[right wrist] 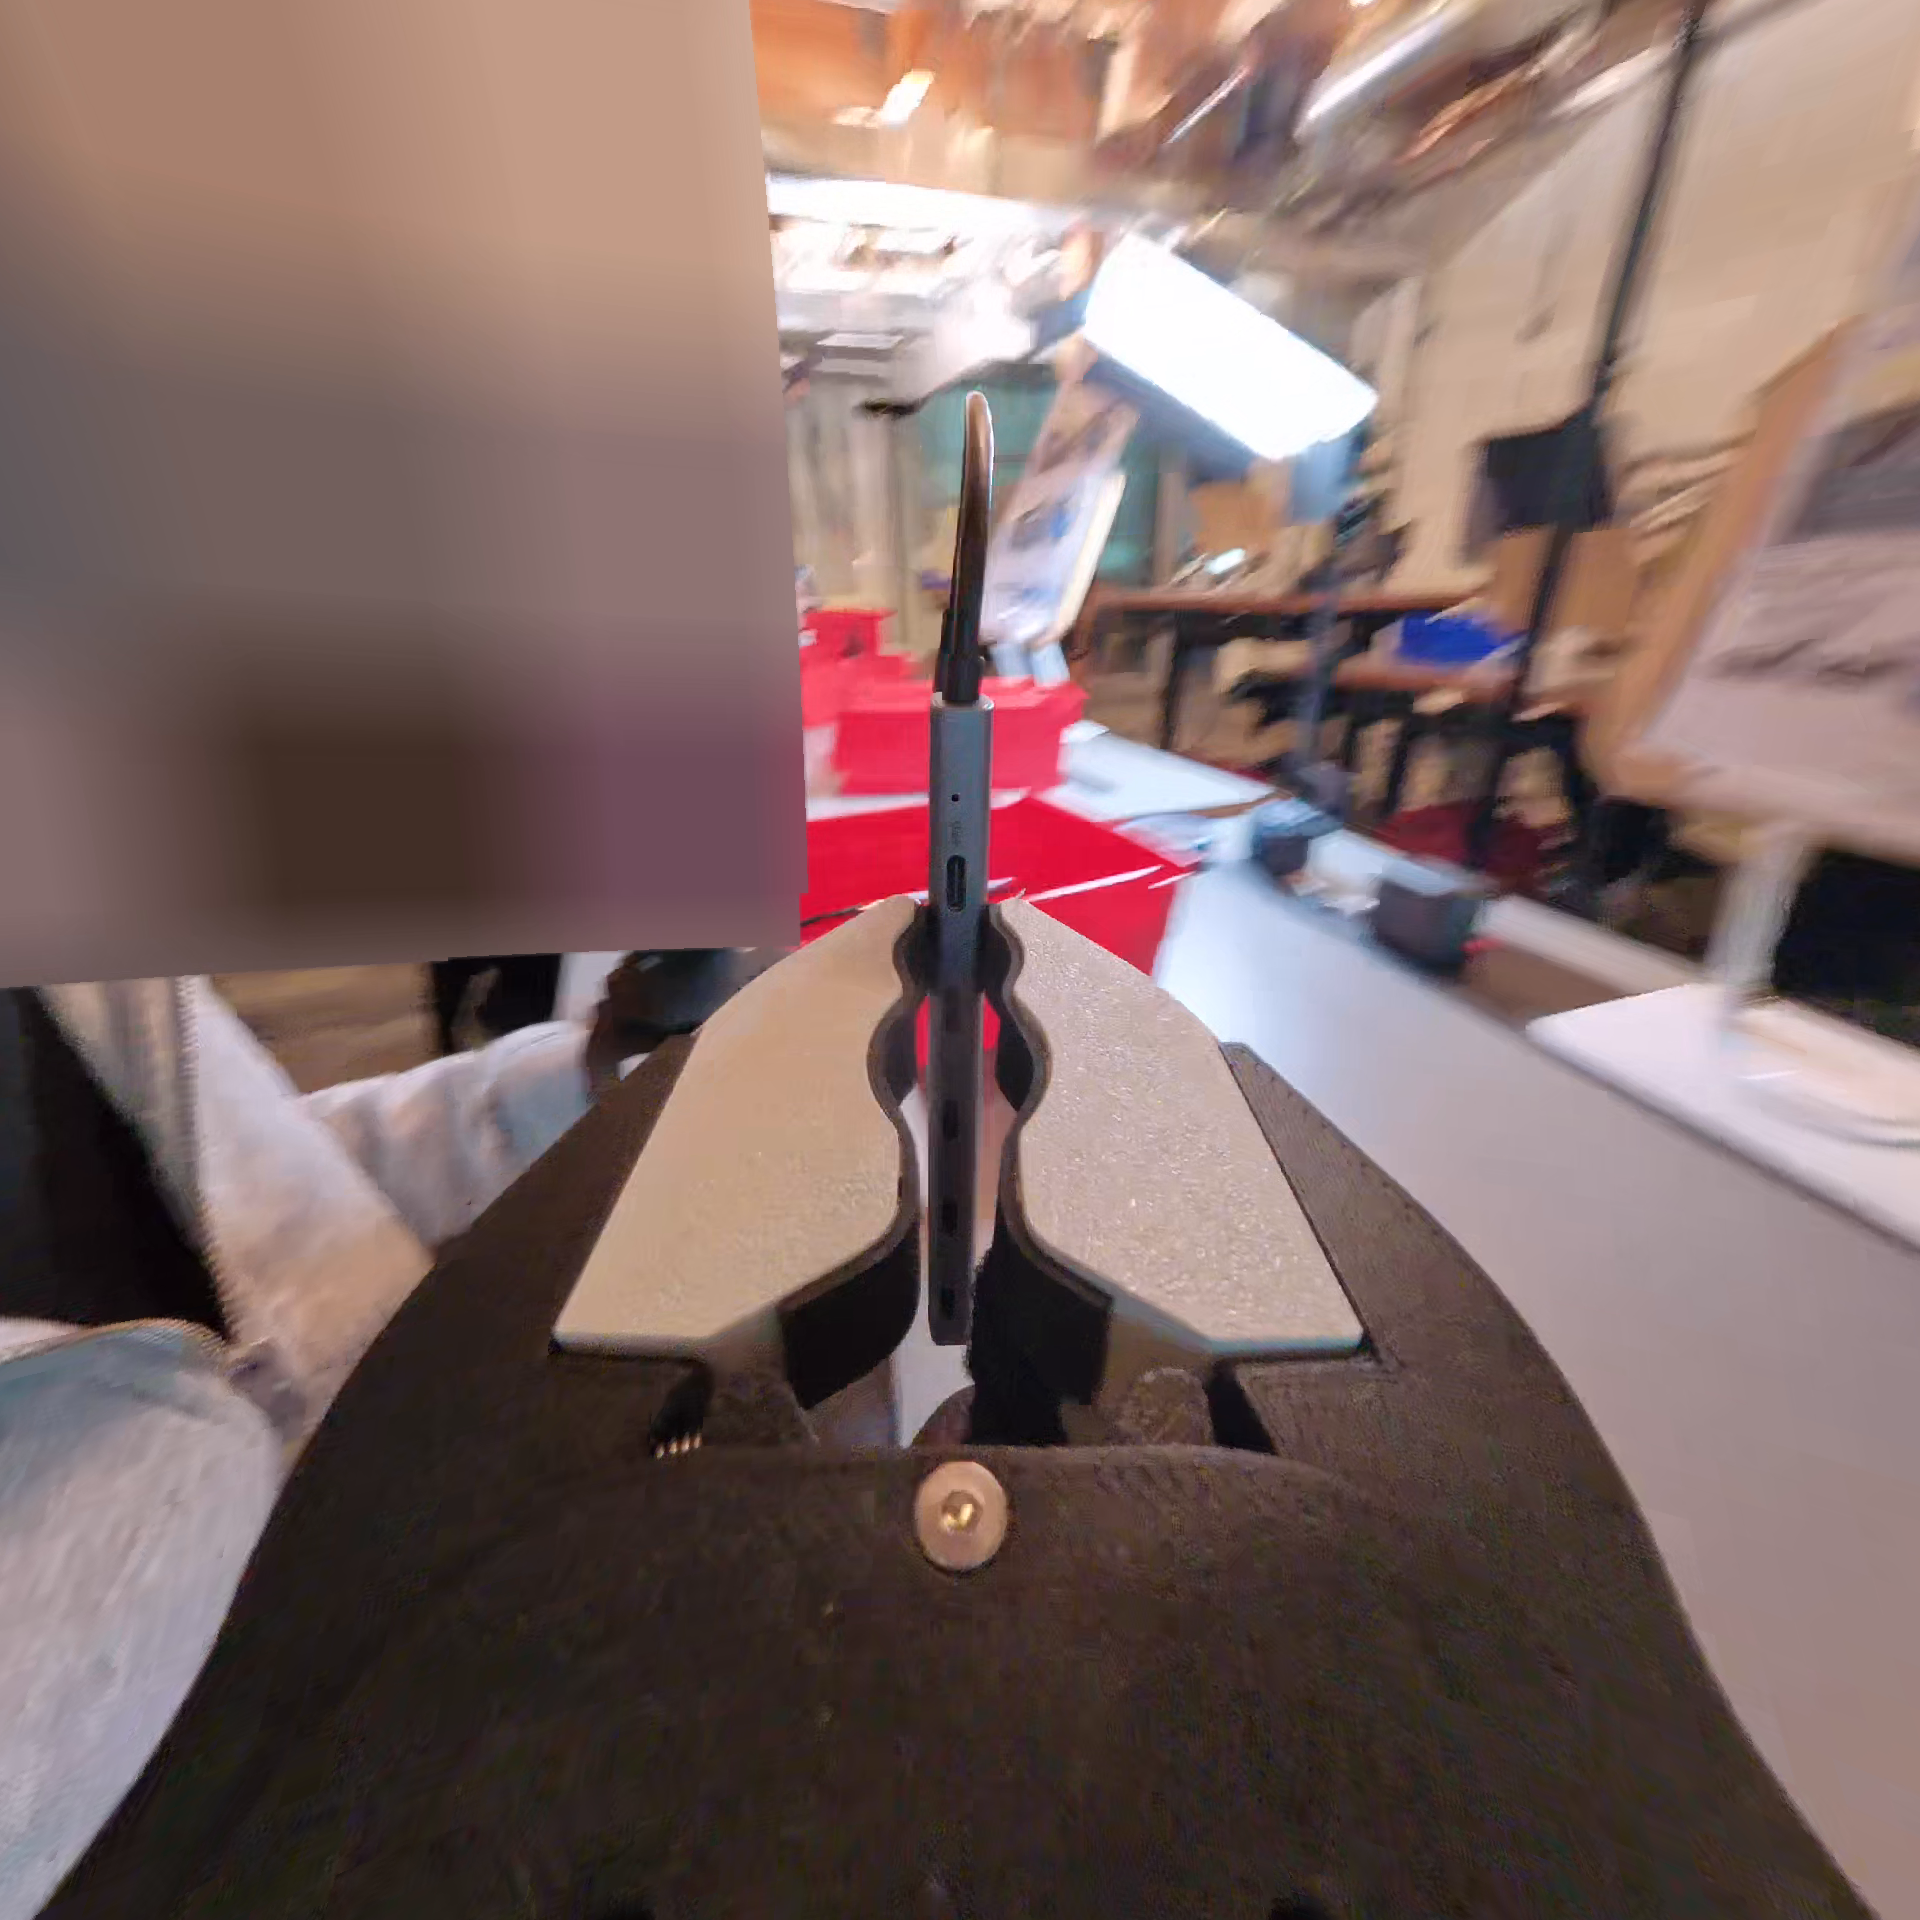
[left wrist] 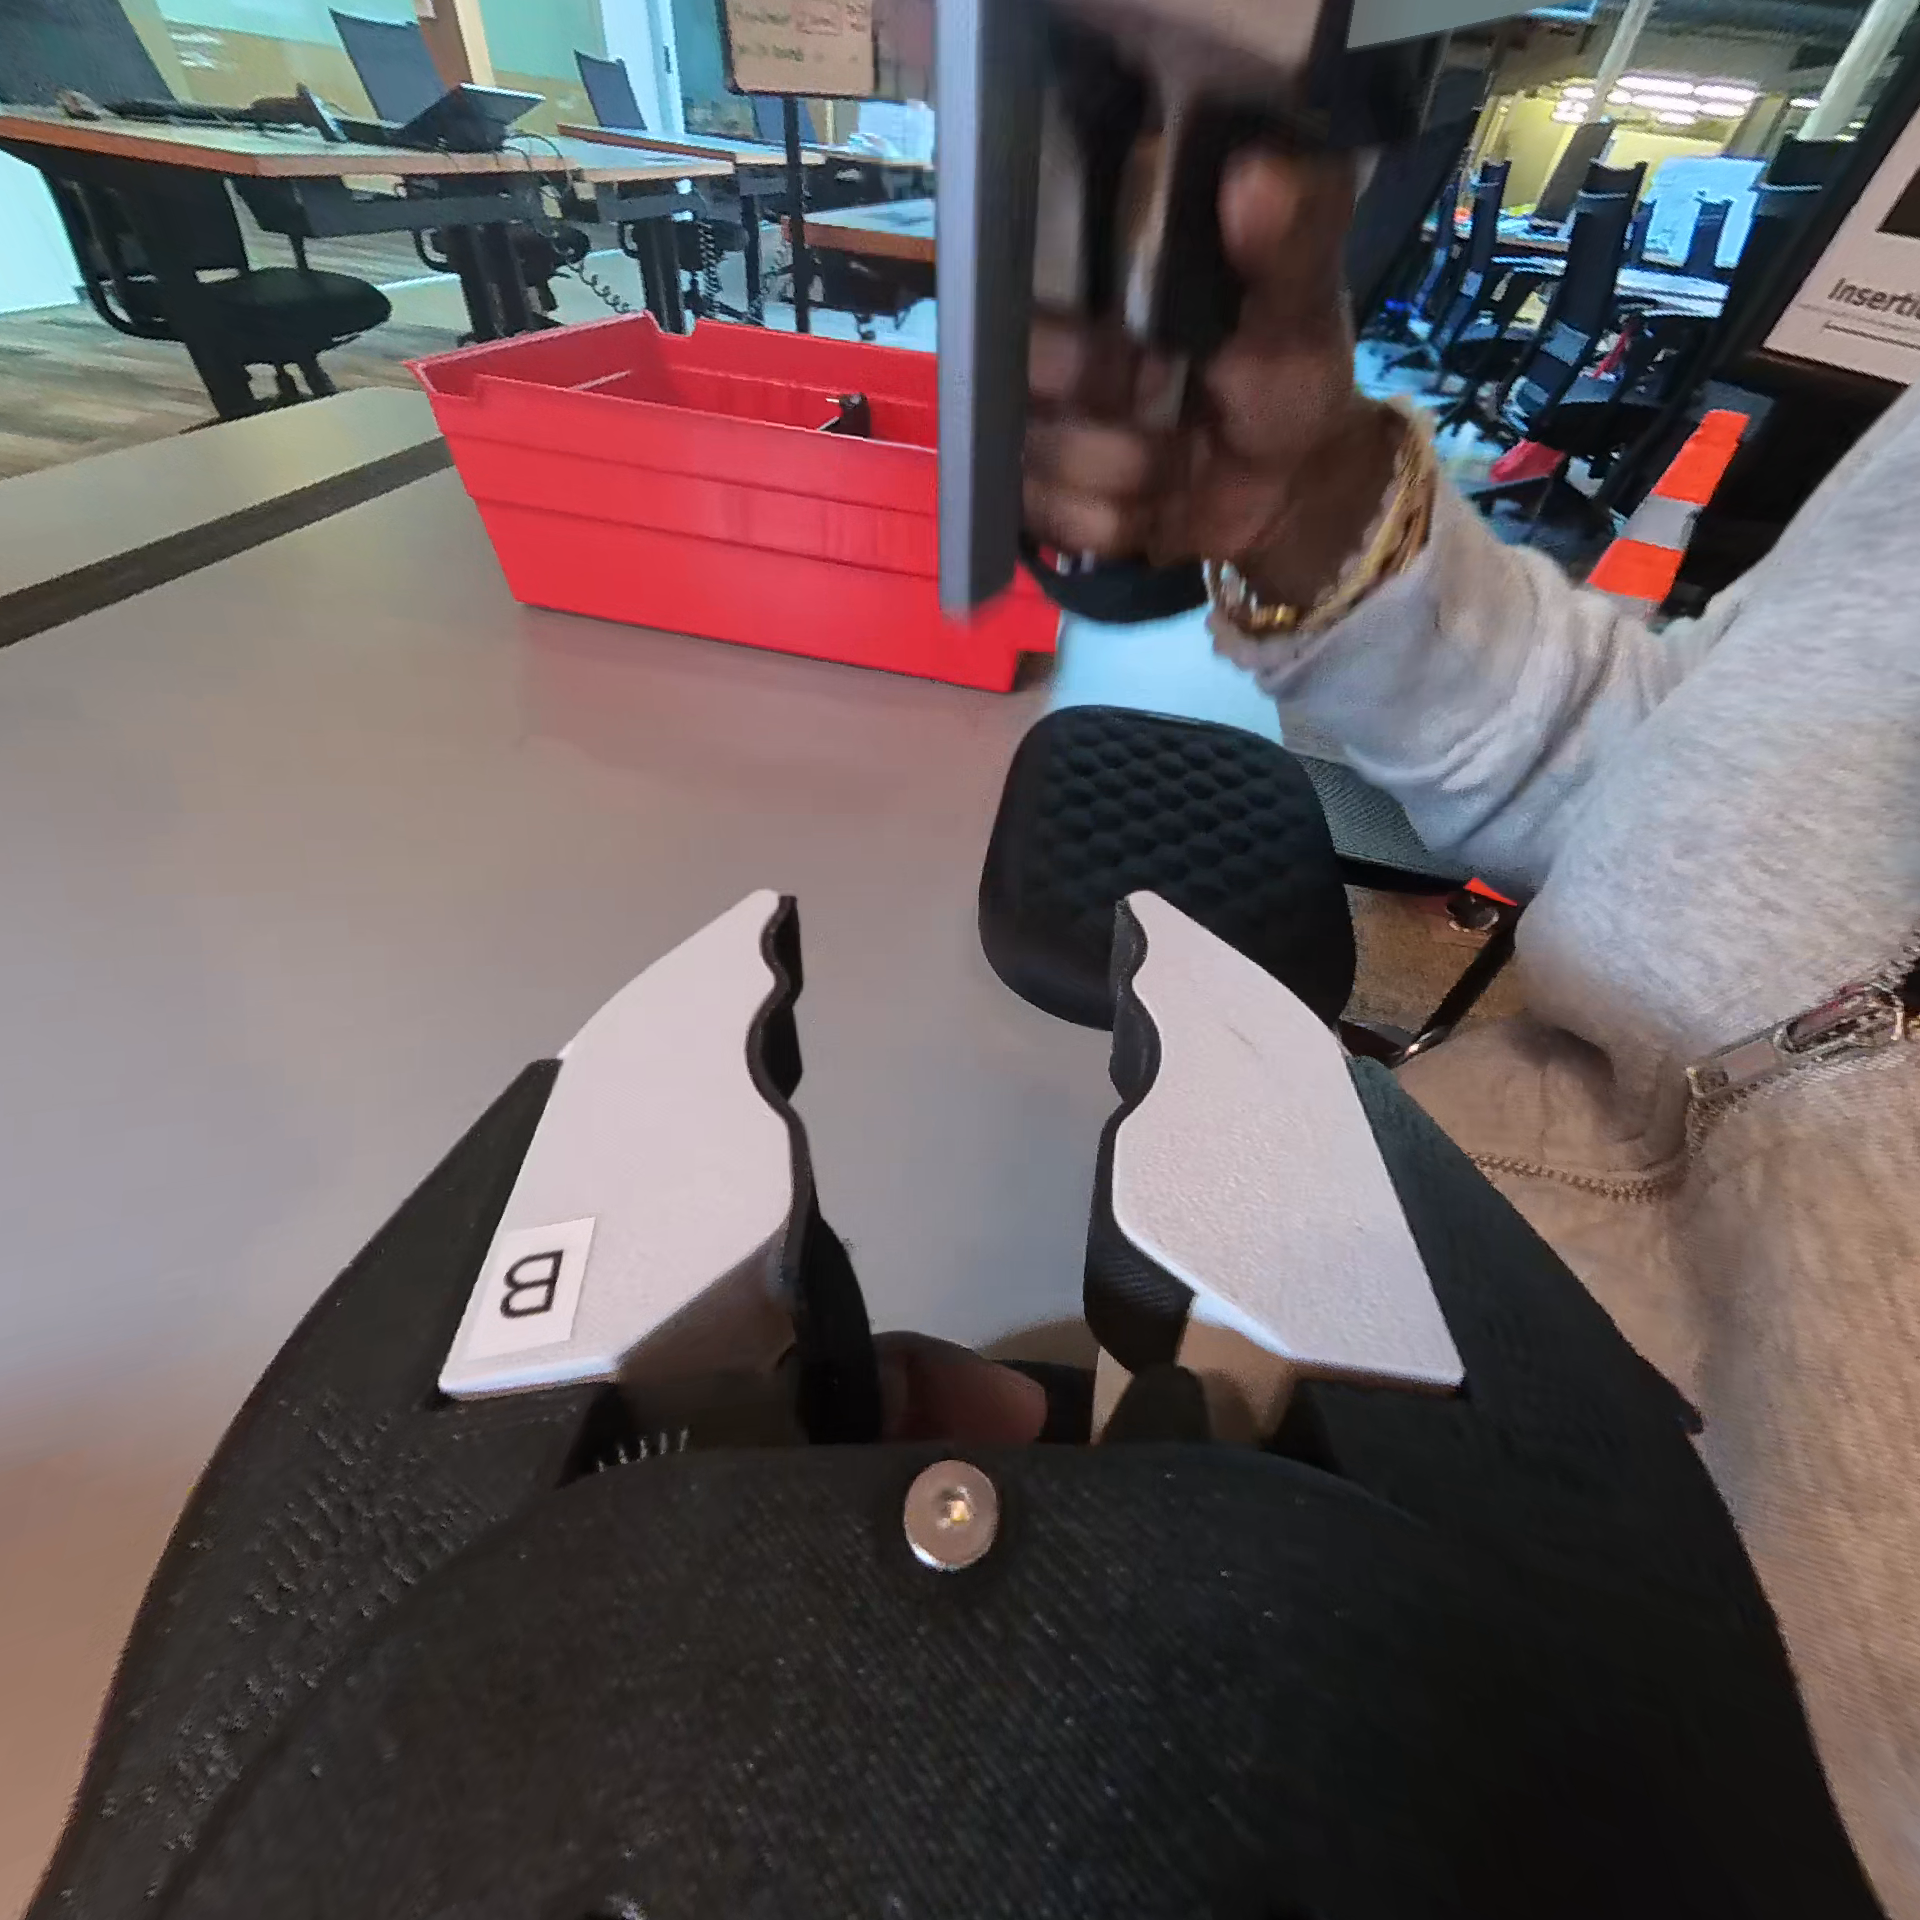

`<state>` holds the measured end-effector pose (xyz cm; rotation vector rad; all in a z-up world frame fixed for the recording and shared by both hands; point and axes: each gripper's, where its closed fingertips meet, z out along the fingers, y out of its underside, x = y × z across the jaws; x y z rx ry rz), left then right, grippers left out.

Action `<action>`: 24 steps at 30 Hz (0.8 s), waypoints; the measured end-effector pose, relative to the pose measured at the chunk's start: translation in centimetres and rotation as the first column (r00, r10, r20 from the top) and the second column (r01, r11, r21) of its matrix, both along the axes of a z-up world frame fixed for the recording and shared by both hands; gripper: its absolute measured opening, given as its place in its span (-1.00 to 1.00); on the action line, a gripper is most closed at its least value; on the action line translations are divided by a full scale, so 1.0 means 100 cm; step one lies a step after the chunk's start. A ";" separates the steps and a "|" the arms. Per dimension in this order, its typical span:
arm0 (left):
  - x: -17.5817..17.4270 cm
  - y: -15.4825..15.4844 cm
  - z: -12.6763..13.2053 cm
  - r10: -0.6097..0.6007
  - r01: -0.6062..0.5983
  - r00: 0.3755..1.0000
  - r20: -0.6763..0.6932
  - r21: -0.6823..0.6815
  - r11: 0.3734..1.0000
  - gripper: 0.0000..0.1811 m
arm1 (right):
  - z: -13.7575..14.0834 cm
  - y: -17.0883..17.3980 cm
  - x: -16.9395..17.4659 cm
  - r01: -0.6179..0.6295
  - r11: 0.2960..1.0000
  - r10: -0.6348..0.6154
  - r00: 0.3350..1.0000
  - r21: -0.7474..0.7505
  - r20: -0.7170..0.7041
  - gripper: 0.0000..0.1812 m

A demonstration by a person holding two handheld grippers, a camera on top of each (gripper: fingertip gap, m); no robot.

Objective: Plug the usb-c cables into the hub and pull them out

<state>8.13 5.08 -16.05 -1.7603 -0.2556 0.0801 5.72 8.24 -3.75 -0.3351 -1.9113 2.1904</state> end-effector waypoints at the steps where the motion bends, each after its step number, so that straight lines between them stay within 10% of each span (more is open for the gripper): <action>1: 0.000 0.000 0.000 0.005 -0.005 1.000 -0.004 0.000 1.000 -0.36 | 0.015 0.020 -0.007 0.091 0.996 -0.091 0.994 -0.009 -0.055 -0.90; 5: 0.000 0.001 -0.002 0.008 -0.008 1.000 -0.012 -0.014 1.000 -0.36 | 0.050 0.116 -0.035 0.508 0.852 -0.446 0.831 0.124 -0.333 -0.90; 12: -0.001 0.002 -0.005 0.016 -0.017 1.000 -0.020 -0.042 0.999 -0.40 | 0.045 0.276 -0.061 0.783 0.239 -0.517 0.604 0.575 -0.607 -0.89; 16: -0.001 0.003 -0.006 0.020 -0.021 1.000 -0.019 -0.051 0.998 -0.41 | 0.023 0.315 -0.086 0.675 0.034 -0.362 0.696 0.737 -0.620 -0.89; 24: -0.002 0.001 -0.002 0.021 -0.022 1.000 -0.015 -0.017 1.000 -0.41 | -0.059 0.307 -0.146 0.336 0.003 -0.124 0.935 0.942 -0.333 -0.89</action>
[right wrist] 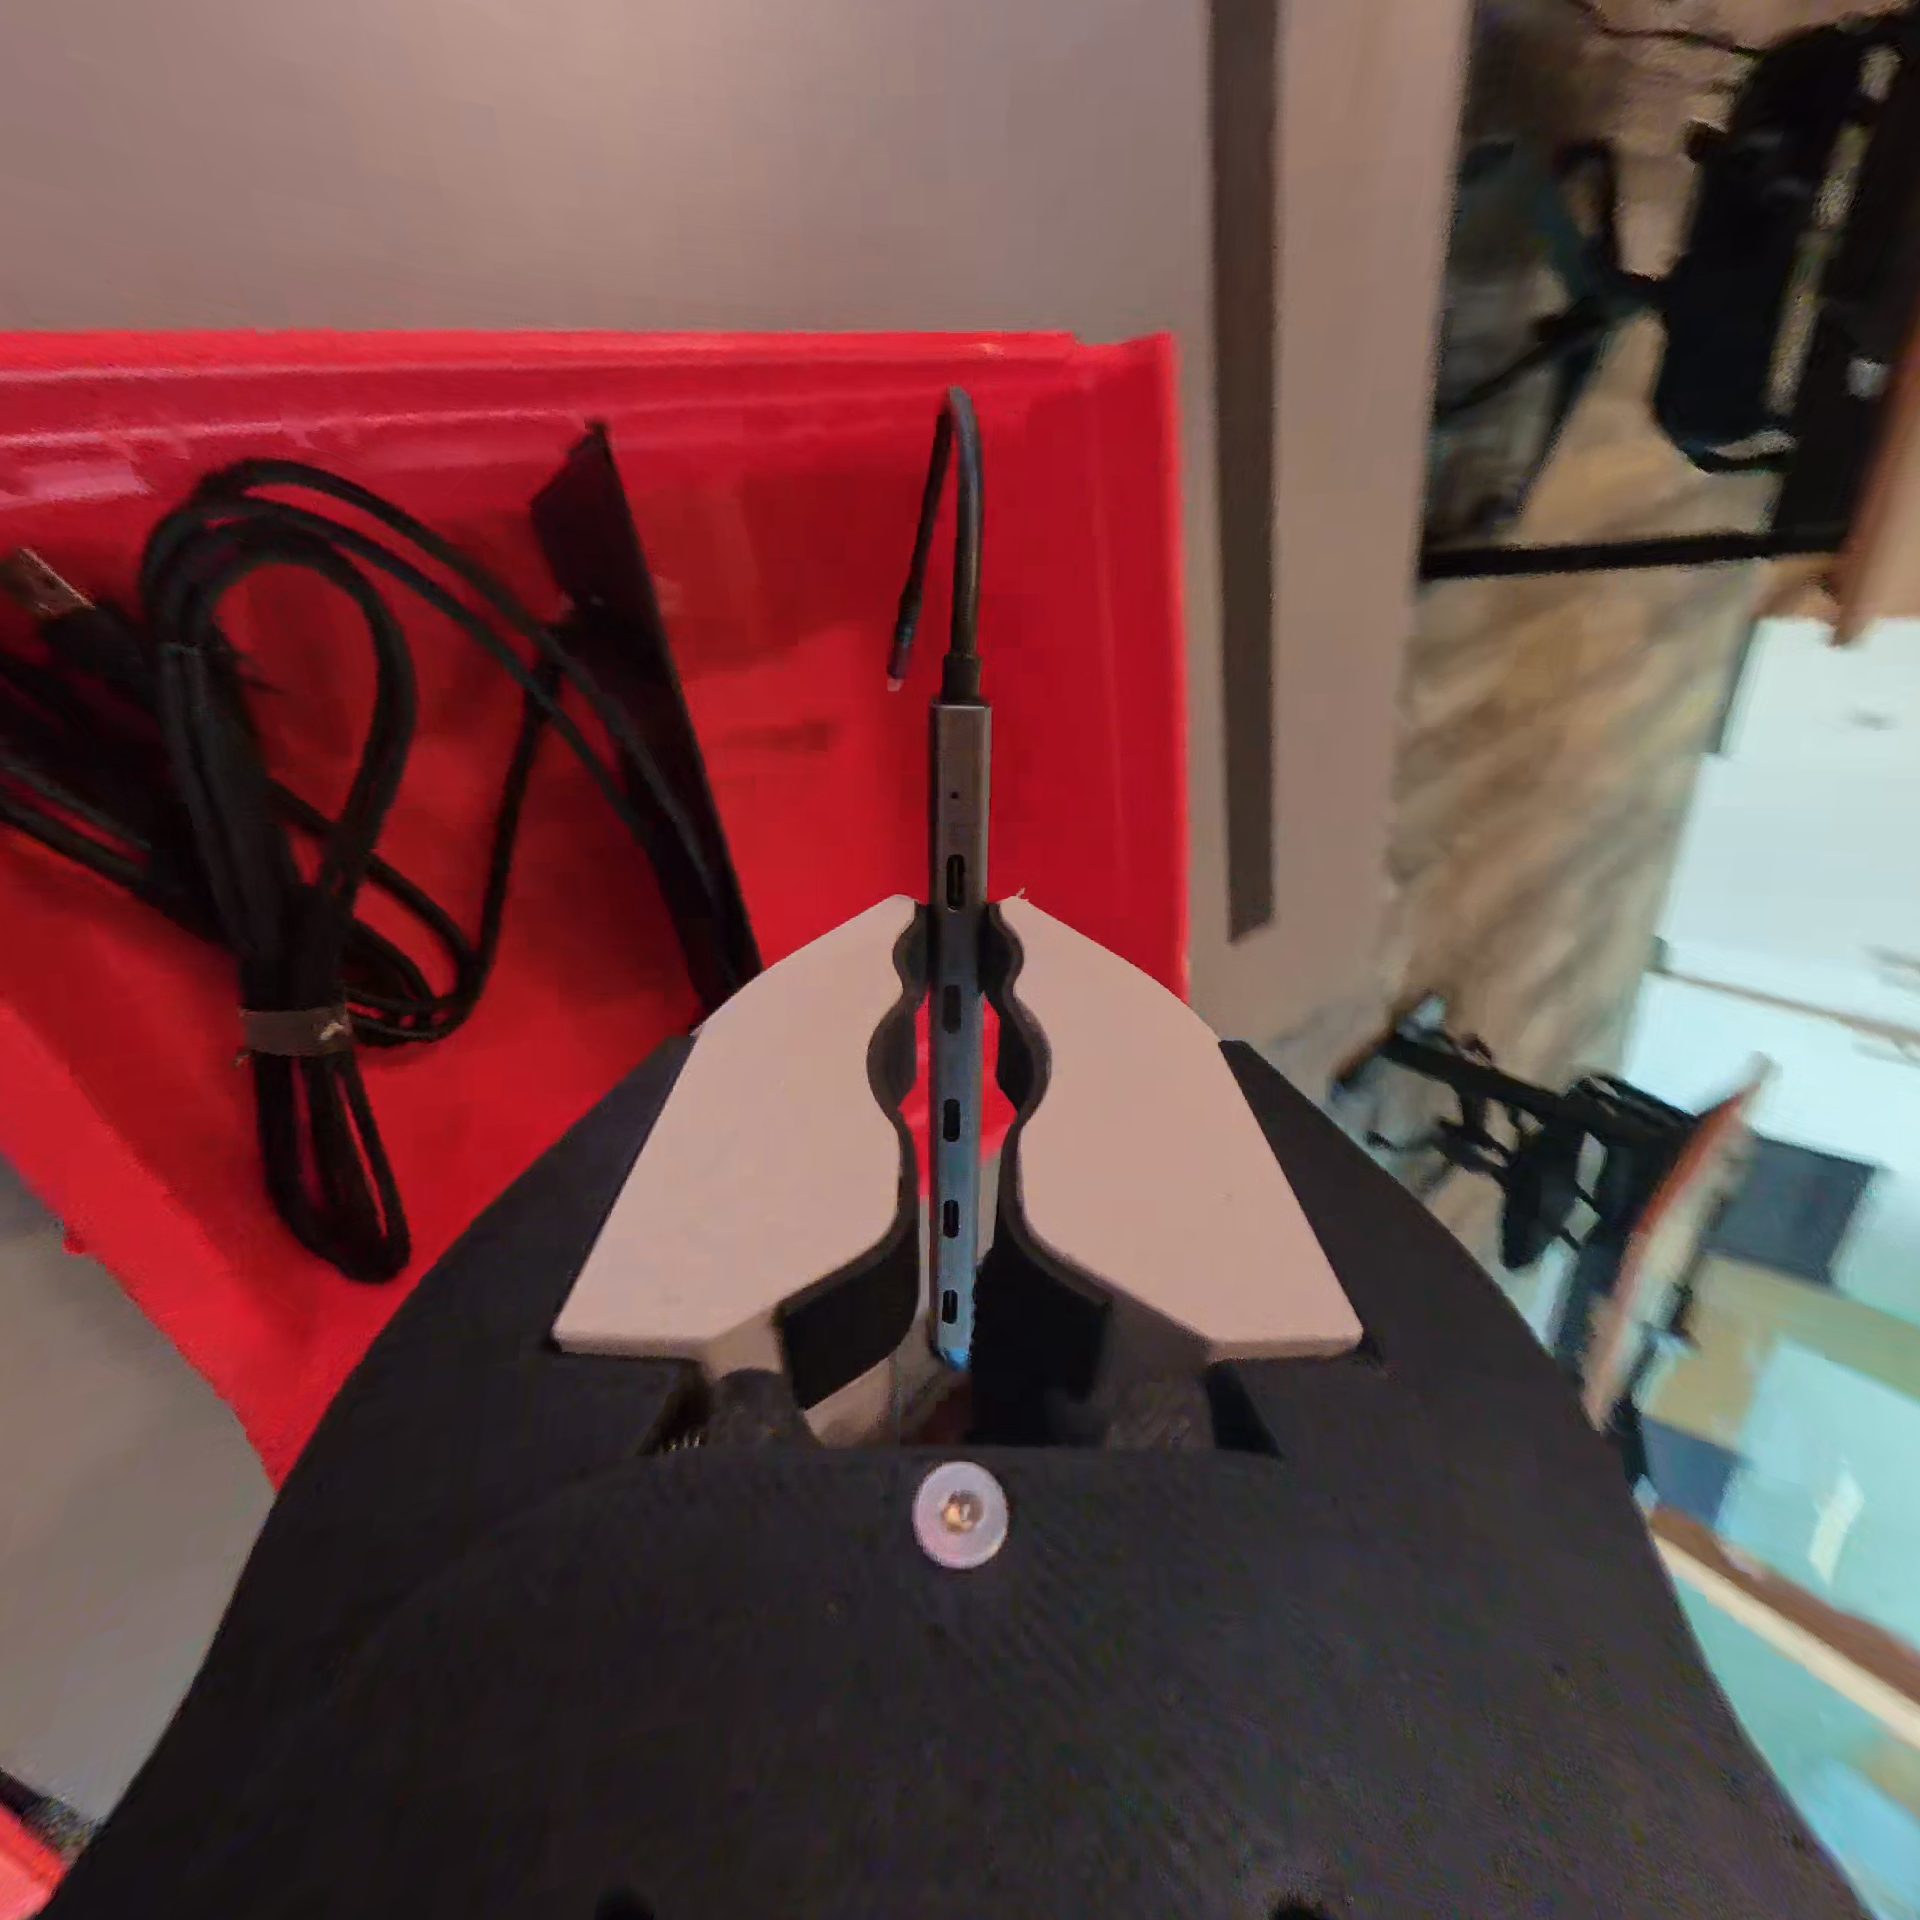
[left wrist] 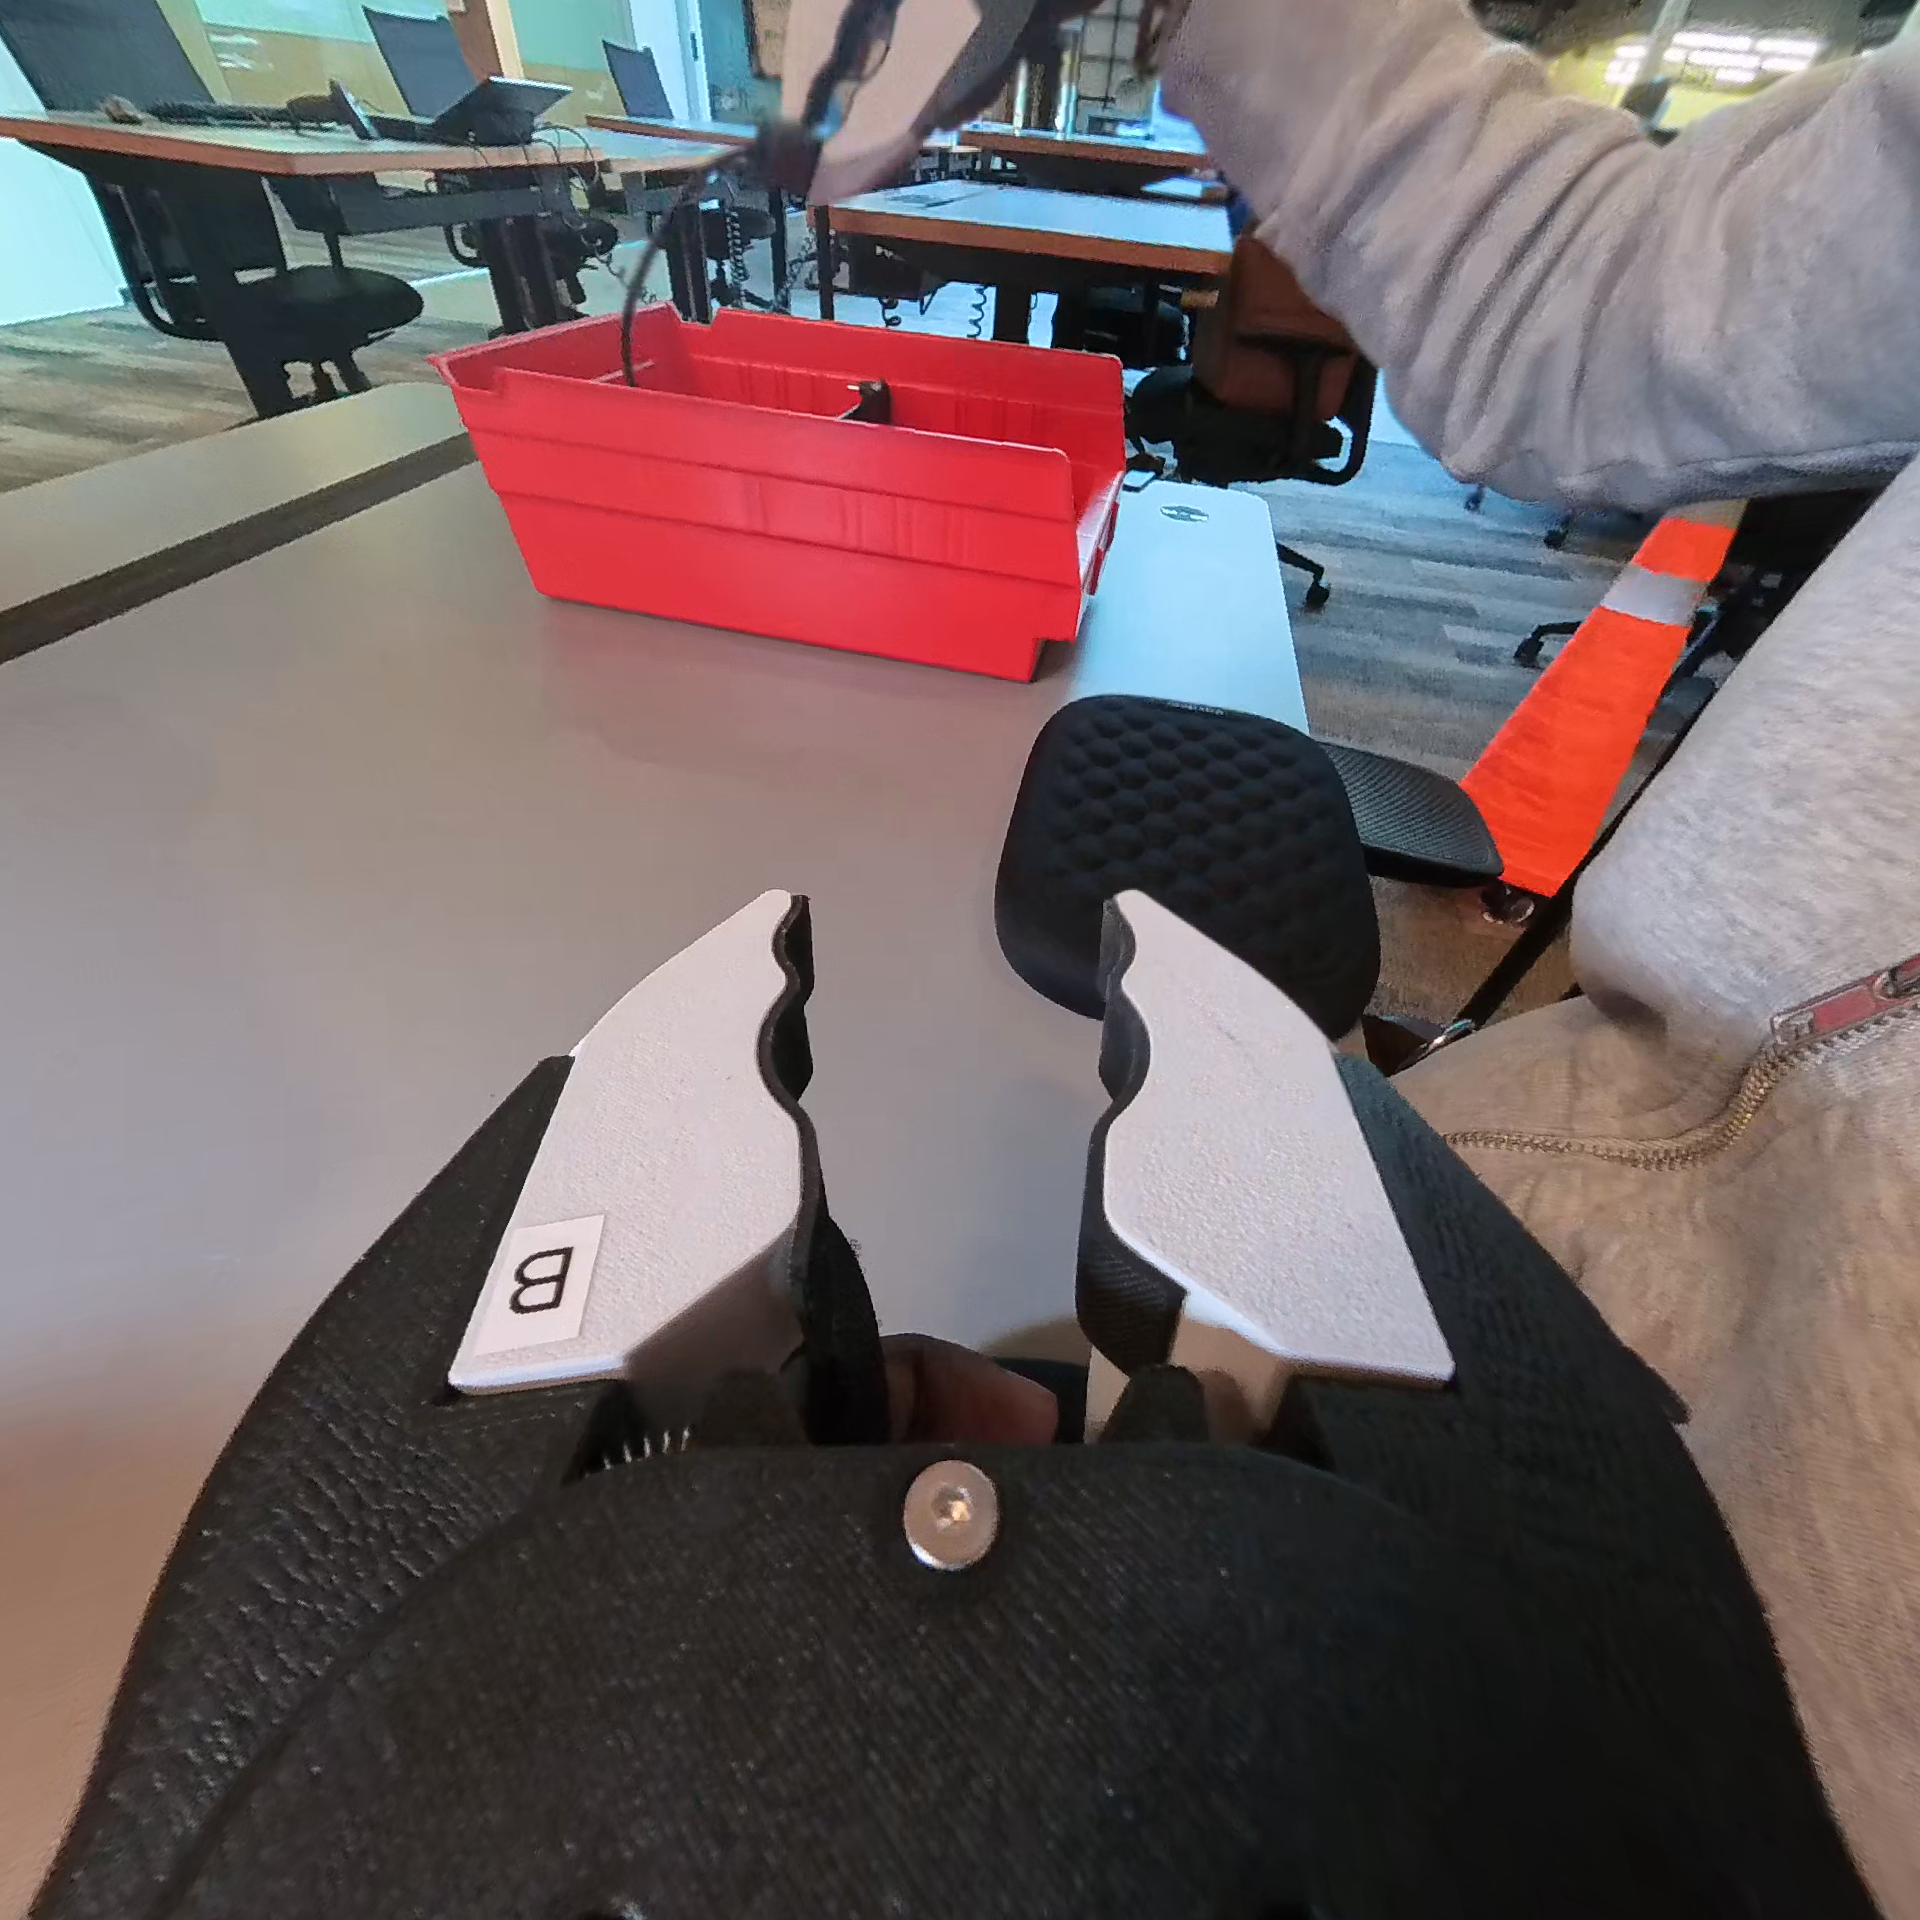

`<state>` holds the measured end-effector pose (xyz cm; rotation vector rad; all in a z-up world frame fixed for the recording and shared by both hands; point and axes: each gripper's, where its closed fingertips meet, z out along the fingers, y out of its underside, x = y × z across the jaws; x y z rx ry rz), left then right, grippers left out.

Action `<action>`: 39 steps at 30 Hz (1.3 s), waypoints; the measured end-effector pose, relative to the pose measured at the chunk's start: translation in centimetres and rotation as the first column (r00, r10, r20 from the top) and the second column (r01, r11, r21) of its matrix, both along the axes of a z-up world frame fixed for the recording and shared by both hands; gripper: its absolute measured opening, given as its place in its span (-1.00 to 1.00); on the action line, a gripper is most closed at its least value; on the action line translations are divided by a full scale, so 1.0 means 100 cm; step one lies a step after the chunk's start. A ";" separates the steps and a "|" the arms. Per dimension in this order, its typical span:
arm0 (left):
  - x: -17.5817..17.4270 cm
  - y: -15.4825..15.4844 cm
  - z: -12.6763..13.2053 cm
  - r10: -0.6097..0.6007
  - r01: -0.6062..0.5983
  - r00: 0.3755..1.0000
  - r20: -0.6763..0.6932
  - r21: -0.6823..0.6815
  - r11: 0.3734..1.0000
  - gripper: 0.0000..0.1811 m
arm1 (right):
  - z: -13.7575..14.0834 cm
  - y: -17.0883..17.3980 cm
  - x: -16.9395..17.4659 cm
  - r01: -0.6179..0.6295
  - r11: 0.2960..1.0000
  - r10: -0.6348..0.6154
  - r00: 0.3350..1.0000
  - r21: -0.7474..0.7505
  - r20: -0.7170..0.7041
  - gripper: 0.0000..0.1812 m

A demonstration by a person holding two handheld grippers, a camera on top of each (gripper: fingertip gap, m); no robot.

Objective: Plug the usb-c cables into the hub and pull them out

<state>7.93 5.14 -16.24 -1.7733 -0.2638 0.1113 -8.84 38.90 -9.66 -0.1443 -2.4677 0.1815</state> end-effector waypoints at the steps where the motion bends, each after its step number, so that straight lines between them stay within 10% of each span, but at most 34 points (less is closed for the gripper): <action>1: 0.000 0.000 0.001 0.000 0.000 1.000 0.004 0.007 1.000 -0.41 | -0.007 -0.006 -0.004 -0.026 0.999 0.027 0.999 -0.032 0.041 -0.89; 13: 0.002 -0.002 0.004 -0.022 0.022 1.000 0.008 0.036 0.999 -0.39 | -0.086 -0.008 -0.039 0.101 0.960 -0.024 0.959 -0.262 0.282 -0.89; 21: 0.003 -0.002 0.004 -0.022 0.021 1.000 0.003 0.037 0.999 -0.38 | -0.062 -0.029 -0.042 0.212 0.862 -0.123 0.969 -0.461 0.215 -0.32; 27: 0.004 -0.001 0.003 -0.022 0.023 1.000 -0.017 0.026 0.999 -0.32 | 0.028 -0.098 -0.013 0.088 0.627 -0.119 0.993 -0.774 0.016 -0.19; 32: 0.003 -0.002 0.004 -0.005 0.006 1.000 -0.030 0.028 1.000 -0.21 | 0.092 -0.185 0.057 -0.022 0.287 -0.034 0.999 -0.958 -0.033 -0.12; 35: 0.003 -0.003 0.006 0.003 -0.002 0.999 -0.037 0.037 0.999 -0.19 | 0.094 -0.236 0.093 -0.065 0.134 0.084 0.995 -0.989 -0.054 -0.07; 39: 0.002 -0.003 0.006 0.009 -0.007 0.999 -0.039 0.040 0.999 -0.19 | 0.049 -0.279 0.100 -0.065 0.170 0.121 0.992 -0.983 -0.045 -0.03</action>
